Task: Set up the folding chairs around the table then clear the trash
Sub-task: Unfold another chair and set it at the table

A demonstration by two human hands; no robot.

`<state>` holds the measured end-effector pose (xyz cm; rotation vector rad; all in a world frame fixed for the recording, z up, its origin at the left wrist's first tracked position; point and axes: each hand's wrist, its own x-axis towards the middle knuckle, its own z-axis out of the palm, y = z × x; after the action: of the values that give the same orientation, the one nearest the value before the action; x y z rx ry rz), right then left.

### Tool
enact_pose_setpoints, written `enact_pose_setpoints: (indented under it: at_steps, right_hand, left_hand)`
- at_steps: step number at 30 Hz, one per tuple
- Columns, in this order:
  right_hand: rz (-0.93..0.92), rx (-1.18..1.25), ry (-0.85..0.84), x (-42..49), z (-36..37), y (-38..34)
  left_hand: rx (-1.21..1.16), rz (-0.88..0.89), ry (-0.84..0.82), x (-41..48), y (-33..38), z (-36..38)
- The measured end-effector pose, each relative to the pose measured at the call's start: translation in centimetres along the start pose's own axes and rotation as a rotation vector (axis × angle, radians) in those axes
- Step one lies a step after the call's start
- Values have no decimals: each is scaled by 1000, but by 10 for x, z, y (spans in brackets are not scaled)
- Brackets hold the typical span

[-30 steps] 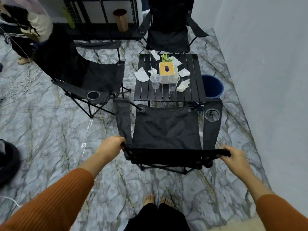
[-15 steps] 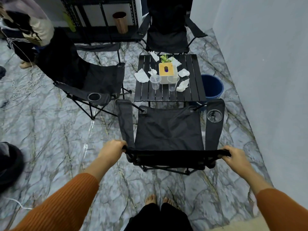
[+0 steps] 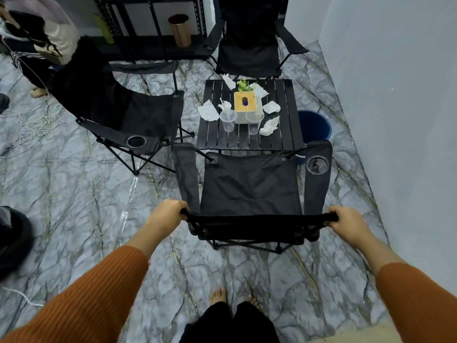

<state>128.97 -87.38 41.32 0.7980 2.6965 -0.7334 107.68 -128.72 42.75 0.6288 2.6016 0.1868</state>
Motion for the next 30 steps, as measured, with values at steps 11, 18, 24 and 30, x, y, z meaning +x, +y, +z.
enact_pose_setpoints:
  at_steps: [11,18,24,30]
  right_hand:
    - [2,317,-211,30,-56,-54]
    - [4,212,-216,121,-14,-83]
    - [69,26,-319,226,89,-59]
    - [65,-213,-346,300,207,-24]
  left_hand:
    - [-42,98,-166,56,53,-68]
    - [-21,103,-199,153,89,-23]
    - [123,64,-325,271,80,78]
    - [274,102,-440,356,63,202]
